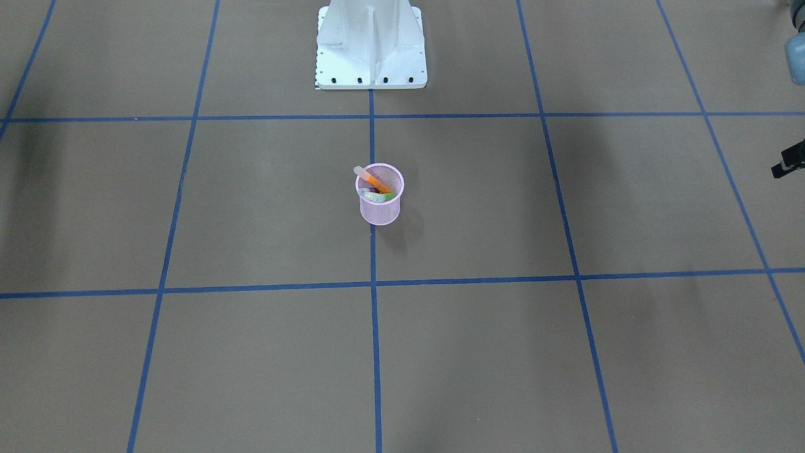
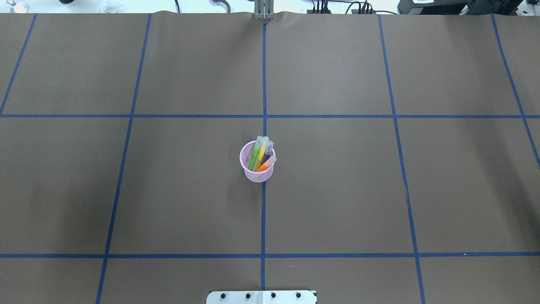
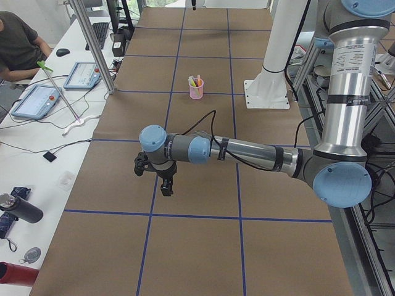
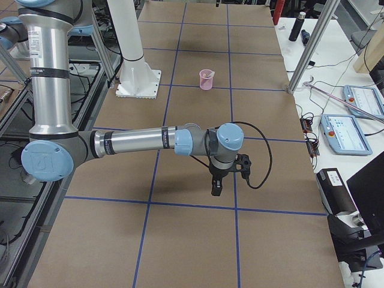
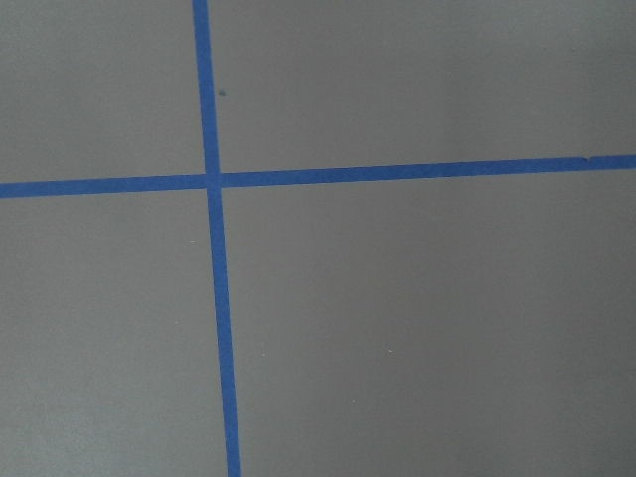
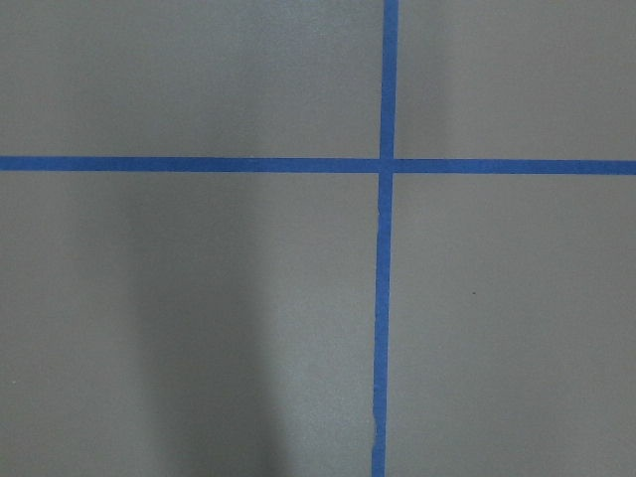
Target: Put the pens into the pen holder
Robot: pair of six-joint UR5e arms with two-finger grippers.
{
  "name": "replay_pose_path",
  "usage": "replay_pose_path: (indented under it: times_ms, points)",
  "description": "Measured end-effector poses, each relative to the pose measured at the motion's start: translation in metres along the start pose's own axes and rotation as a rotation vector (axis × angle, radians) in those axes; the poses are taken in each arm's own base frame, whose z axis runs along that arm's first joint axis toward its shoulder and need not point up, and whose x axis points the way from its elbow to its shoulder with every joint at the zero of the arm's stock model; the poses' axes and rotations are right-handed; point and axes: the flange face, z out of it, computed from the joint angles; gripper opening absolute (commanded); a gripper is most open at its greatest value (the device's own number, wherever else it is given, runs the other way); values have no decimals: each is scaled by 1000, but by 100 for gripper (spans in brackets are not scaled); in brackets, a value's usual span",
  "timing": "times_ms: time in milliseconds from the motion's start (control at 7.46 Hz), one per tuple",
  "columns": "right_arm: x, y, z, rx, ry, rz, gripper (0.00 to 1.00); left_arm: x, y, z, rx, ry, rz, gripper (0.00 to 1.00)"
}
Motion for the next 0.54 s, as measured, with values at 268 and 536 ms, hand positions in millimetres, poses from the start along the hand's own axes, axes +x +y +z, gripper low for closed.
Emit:
replay_pose_path:
  times_ms: [268, 536]
  points:
    - [-2, -2, -2, 4, 4, -2, 99, 2, -1, -1, 2, 1, 0, 99]
    - [-6, -6, -6, 13, 4, -9, 99, 2, -1, -1, 2, 0, 0, 99]
